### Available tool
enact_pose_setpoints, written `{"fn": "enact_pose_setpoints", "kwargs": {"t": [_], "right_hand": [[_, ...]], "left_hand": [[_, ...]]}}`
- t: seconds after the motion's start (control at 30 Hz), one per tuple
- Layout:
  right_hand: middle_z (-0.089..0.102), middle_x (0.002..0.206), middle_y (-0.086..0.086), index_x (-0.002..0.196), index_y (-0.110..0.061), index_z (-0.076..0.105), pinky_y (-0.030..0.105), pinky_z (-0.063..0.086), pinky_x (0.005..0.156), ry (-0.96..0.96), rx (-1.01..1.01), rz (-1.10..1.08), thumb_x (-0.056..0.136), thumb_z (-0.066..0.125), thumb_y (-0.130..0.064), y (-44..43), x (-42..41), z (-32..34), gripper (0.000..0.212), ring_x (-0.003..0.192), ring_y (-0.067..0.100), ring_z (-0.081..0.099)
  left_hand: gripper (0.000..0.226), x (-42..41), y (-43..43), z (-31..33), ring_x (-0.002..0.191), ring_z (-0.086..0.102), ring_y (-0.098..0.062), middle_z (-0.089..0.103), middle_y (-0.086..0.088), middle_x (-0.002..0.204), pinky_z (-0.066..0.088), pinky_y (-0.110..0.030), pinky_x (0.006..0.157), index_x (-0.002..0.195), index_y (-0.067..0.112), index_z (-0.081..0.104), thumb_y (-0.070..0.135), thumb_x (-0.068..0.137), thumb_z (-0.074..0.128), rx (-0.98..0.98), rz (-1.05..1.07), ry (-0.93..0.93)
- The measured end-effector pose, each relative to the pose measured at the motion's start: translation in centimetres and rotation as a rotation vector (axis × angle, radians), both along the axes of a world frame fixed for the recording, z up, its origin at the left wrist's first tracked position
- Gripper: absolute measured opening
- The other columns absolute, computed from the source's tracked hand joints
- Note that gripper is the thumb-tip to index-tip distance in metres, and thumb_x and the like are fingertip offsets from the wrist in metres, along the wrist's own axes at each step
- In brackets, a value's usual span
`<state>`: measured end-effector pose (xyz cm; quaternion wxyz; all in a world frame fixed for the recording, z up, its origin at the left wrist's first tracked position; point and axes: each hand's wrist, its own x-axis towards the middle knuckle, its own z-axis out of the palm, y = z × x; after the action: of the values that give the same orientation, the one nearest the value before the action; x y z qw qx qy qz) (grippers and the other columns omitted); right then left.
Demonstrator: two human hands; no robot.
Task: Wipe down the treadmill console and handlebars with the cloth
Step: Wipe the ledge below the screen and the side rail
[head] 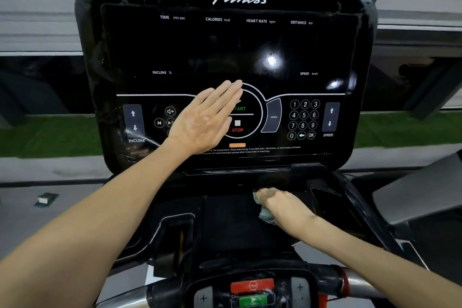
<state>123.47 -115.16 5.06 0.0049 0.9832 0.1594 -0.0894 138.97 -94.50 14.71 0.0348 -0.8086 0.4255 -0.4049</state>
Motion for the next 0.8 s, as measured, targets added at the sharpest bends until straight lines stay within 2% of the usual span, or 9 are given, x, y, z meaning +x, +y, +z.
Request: {"fn": "enact_pose_setpoints", "kwargs": {"t": [0.1, 0.23, 0.33, 0.43, 0.57, 0.63, 0.7, 0.77, 0.8], "right_hand": [[0.051, 0.111, 0.000, 0.128, -0.013, 0.044, 0.026, 0.038, 0.071, 0.024, 0.067, -0.042, 0.080, 0.049, 0.010, -0.7, 0.0, 0.0, 0.054, 0.101, 0.022, 0.059], [0.065, 0.106, -0.005, 0.114, -0.012, 0.061, 0.025, 0.047, 0.076, 0.022, 0.370, -0.029, 0.089, 0.058, -0.003, -2.9, 0.1, -0.5, 0.027, 0.093, 0.013, 0.064], [0.065, 0.120, -0.013, 0.123, -0.018, 0.063, 0.023, 0.051, 0.090, -0.059, 0.451, -0.086, 0.093, 0.054, -0.002, -4.8, -0.5, -0.7, 0.034, 0.106, -0.001, 0.061], [0.064, 0.121, -0.009, 0.124, -0.018, 0.059, 0.032, 0.053, 0.087, -0.072, 0.442, -0.123, 0.095, 0.047, 0.000, -6.7, -1.6, -1.6, 0.036, 0.105, 0.008, 0.064], [0.065, 0.118, 0.011, 0.121, -0.007, 0.059, 0.038, 0.049, 0.093, -0.104, 0.463, -0.226, 0.097, 0.047, -0.004, -9.3, -3.6, -1.9, 0.027, 0.107, 0.026, 0.063], [0.063, 0.124, 0.008, 0.125, -0.010, 0.056, 0.038, 0.048, 0.095, -0.099, 0.474, -0.238, 0.099, 0.047, -0.014, -9.7, -4.0, -2.0, 0.028, 0.111, 0.025, 0.061], [0.056, 0.136, 0.003, 0.133, -0.014, 0.051, 0.034, 0.043, 0.104, -0.084, 0.452, -0.211, 0.099, 0.046, -0.023, -9.2, -3.9, -2.6, 0.035, 0.123, 0.021, 0.054], [0.046, 0.145, 0.004, 0.140, -0.010, 0.046, 0.019, 0.024, 0.114, -0.072, 0.446, -0.137, 0.099, 0.046, -0.021, -8.2, -3.3, -3.1, 0.042, 0.137, 0.018, 0.040], [0.045, 0.146, 0.006, 0.141, -0.007, 0.045, 0.011, 0.016, 0.113, -0.070, 0.460, -0.099, 0.099, 0.046, -0.016, -7.6, -2.9, -3.2, 0.042, 0.139, 0.017, 0.036]], "left_hand": [[0.055, 0.1, 0.1, 0.0, 0.150, 0.020, -0.024, 0.020, -0.010, 0.163, 0.023, -0.039, 0.121, 0.154, 0.003, 0.023, 0.026, 0.104, 0.032, 0.003, -0.013, 0.012], [0.055, 0.1, 0.0, -0.1, 0.151, 0.019, -0.023, 0.018, -0.010, 0.163, 0.021, -0.038, 0.121, 0.154, 0.004, 0.023, 0.026, 0.105, 0.032, 0.009, -0.011, 0.018], [0.055, 0.1, 0.1, 0.0, 0.151, 0.019, -0.024, 0.018, -0.010, 0.163, 0.022, -0.039, 0.121, 0.154, 0.003, 0.023, 0.025, 0.105, 0.032, 0.011, -0.006, 0.024], [0.055, -0.1, -0.1, 0.3, 0.151, 0.019, -0.025, 0.019, -0.011, 0.163, 0.023, -0.040, 0.121, 0.154, 0.002, 0.023, 0.024, 0.104, 0.032, 0.017, -0.011, 0.030], [0.056, -0.8, -0.3, 0.5, 0.150, 0.019, -0.028, 0.019, -0.014, 0.162, 0.021, -0.041, 0.121, 0.153, 0.000, 0.023, 0.021, 0.103, 0.037, 0.003, 0.003, 0.070], [0.058, -1.9, -1.1, 0.3, 0.151, 0.018, -0.028, 0.017, -0.015, 0.163, 0.020, -0.041, 0.121, 0.154, 0.000, 0.022, 0.021, 0.102, 0.037, 0.018, -0.036, 0.099], [0.061, -3.8, -3.1, -0.6, 0.151, 0.018, -0.026, 0.017, -0.013, 0.163, 0.020, -0.040, 0.121, 0.154, 0.002, 0.022, 0.024, 0.099, 0.036, 0.075, -0.136, 0.124], [0.062, -5.6, -5.4, -1.8, 0.151, 0.017, -0.024, 0.016, -0.011, 0.163, 0.018, -0.038, 0.120, 0.154, 0.004, 0.021, 0.027, 0.099, 0.035, 0.138, -0.228, 0.172], [0.061, -6.1, -6.3, -2.5, 0.151, 0.016, -0.022, 0.014, -0.009, 0.164, 0.017, -0.037, 0.121, 0.155, 0.005, 0.020, 0.028, 0.100, 0.033, 0.167, -0.245, 0.198]]}}
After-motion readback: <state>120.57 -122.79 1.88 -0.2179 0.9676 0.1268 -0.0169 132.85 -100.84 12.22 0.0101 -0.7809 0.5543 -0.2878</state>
